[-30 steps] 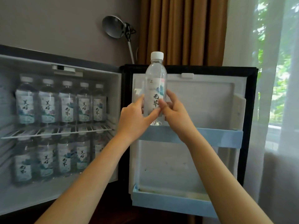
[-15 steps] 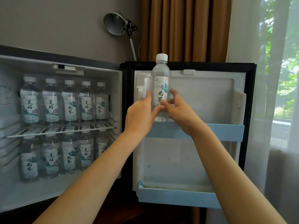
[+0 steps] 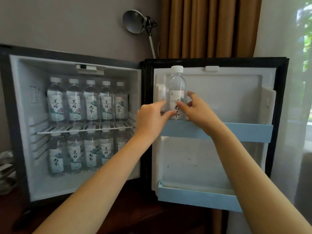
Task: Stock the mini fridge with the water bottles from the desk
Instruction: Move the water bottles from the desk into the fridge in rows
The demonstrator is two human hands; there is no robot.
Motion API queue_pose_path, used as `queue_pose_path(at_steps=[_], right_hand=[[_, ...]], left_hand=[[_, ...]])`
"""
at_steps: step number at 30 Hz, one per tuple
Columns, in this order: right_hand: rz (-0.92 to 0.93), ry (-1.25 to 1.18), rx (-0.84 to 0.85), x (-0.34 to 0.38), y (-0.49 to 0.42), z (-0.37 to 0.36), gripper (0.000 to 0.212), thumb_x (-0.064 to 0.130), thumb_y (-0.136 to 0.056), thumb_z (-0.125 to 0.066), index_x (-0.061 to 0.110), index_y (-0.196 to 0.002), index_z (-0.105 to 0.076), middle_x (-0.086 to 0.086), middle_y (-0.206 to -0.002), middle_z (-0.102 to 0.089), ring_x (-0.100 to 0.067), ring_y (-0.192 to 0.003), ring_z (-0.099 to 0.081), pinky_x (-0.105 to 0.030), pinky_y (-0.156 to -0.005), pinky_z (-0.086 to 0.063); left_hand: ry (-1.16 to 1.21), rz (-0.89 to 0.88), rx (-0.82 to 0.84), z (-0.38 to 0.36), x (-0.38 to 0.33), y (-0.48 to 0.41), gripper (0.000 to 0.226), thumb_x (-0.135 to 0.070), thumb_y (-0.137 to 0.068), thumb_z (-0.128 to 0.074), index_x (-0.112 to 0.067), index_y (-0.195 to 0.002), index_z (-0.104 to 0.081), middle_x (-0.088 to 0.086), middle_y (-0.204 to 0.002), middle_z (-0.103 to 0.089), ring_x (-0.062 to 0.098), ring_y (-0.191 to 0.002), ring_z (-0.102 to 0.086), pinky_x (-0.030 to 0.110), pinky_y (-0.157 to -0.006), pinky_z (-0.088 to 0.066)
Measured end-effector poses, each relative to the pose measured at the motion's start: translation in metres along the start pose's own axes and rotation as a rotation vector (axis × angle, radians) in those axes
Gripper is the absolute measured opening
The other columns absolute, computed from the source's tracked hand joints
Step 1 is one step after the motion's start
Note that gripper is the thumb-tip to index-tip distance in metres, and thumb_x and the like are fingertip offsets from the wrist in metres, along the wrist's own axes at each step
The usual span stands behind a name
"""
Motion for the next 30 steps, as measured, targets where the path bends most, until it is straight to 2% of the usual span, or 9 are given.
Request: queue_pose_path(at_steps=[5, 9, 12, 15, 17, 21, 24, 28, 30], right_hand=[[0.013, 0.001, -0.034, 0.001, 0.004, 0.001, 0.046, 0.035, -0.091, -0.055, 0.018, -0.132, -0.039, -0.008, -0.095, -0.064, -0.025, -0.092, -0.062, -0.044, -0.085, -0.051], [0.03, 0.028, -0.079, 0.002, 0.004, -0.001, 0.057, 0.035, -0.091, -0.056, 0.016, -0.138, -0.032, -0.008, -0.108, -0.057, -0.026, -0.107, -0.056, -0.035, -0.085, -0.046], [0.154, 0.083, -0.385, 0.008, 0.015, -0.007, 0.064, 0.034, -0.088, -0.06, 0.01, -0.14, -0.03, -0.017, -0.126, -0.044, -0.028, -0.114, -0.045, -0.031, -0.094, -0.038], [0.403, 0.15, -0.734, 0.022, 0.038, -0.031, 0.038, 0.021, -0.086, -0.056, 0.004, -0.12, -0.049, -0.021, -0.11, -0.051, -0.032, -0.1, -0.046, -0.025, -0.086, -0.033], [0.545, 0.178, -0.808, 0.029, 0.048, -0.064, 0.026, 0.012, -0.084, -0.056, 0.004, -0.108, -0.054, -0.023, -0.105, -0.054, -0.032, -0.102, -0.043, -0.033, -0.089, -0.036], [0.68, 0.124, -0.65, 0.05, 0.062, -0.143, 0.017, 0.009, -0.083, -0.054, 0.003, -0.096, -0.063, -0.022, -0.106, -0.058, -0.032, -0.112, -0.039, -0.044, -0.095, -0.04], [0.7, 0.03, -0.432, 0.072, 0.073, -0.209, 0.015, 0.01, -0.083, -0.053, 0.003, -0.089, -0.065, -0.019, -0.104, -0.059, -0.032, -0.11, -0.042, -0.043, -0.094, -0.042], [0.678, -0.102, -0.09, 0.109, 0.095, -0.305, 0.018, 0.014, -0.081, -0.047, 0.005, -0.084, -0.062, -0.014, -0.095, -0.058, -0.032, -0.096, -0.05, -0.04, -0.079, -0.044], [0.684, -0.137, 0.101, 0.128, 0.114, -0.357, 0.02, 0.017, -0.08, -0.043, 0.007, -0.083, -0.061, -0.011, -0.091, -0.056, -0.03, -0.09, -0.05, -0.039, -0.076, -0.044]], left_hand=[[0.061, 0.052, 0.013, 0.0, 0.01, 0.006, 0.041, -0.023, -0.08, -0.071, -0.008, -0.118, -0.063, 0.009, -0.102, -0.072, 0.018, -0.092, -0.068, 0.033, -0.09, -0.051], [0.107, 0.065, 0.046, 0.001, 0.018, 0.013, 0.031, -0.015, -0.084, -0.067, -0.009, -0.114, -0.065, 0.007, -0.101, -0.071, 0.013, -0.091, -0.066, 0.021, -0.085, -0.051], [0.088, 0.064, 0.054, 0.011, 0.028, 0.019, 0.026, -0.015, -0.085, -0.065, -0.011, -0.111, -0.066, 0.001, -0.097, -0.071, 0.007, -0.086, -0.063, 0.014, -0.08, -0.049], [0.034, 0.09, 0.051, 0.031, 0.049, 0.026, 0.022, -0.013, -0.086, -0.064, -0.012, -0.107, -0.068, -0.004, -0.089, -0.069, 0.005, -0.08, -0.062, 0.009, -0.075, -0.047], [-0.004, 0.124, 0.049, 0.049, 0.068, 0.032, 0.019, -0.012, -0.086, -0.063, -0.011, -0.105, -0.069, -0.003, -0.088, -0.069, 0.003, -0.077, -0.062, 0.01, -0.075, -0.049], [-0.107, 0.257, 0.041, 0.094, 0.116, 0.061, 0.016, -0.011, -0.087, -0.062, -0.012, -0.1, -0.07, 0.002, -0.09, -0.072, 0.011, -0.082, -0.066, 0.025, -0.078, -0.052], [-0.187, 0.364, 0.043, 0.137, 0.151, 0.105, 0.016, -0.008, -0.086, -0.062, -0.012, -0.099, -0.07, 0.004, -0.086, -0.072, 0.014, -0.079, -0.066, 0.024, -0.074, -0.051], [-0.389, 0.491, 0.046, 0.207, 0.195, 0.178, 0.014, -0.007, -0.083, -0.064, -0.014, -0.093, -0.071, -0.003, -0.08, -0.071, 0.01, -0.074, -0.065, 0.013, -0.066, -0.046], [-0.497, 0.576, 0.023, 0.249, 0.213, 0.211, 0.015, -0.013, -0.083, -0.063, -0.018, -0.093, -0.072, -0.004, -0.081, -0.072, 0.008, -0.075, -0.065, 0.019, -0.068, -0.047]])
Point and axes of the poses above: each hand's wrist, its own y-axis away from the middle knuckle, its own z-axis out of the back of the hand, x = y × z, the point moved 4 cm from there along -y, towards the middle knuckle
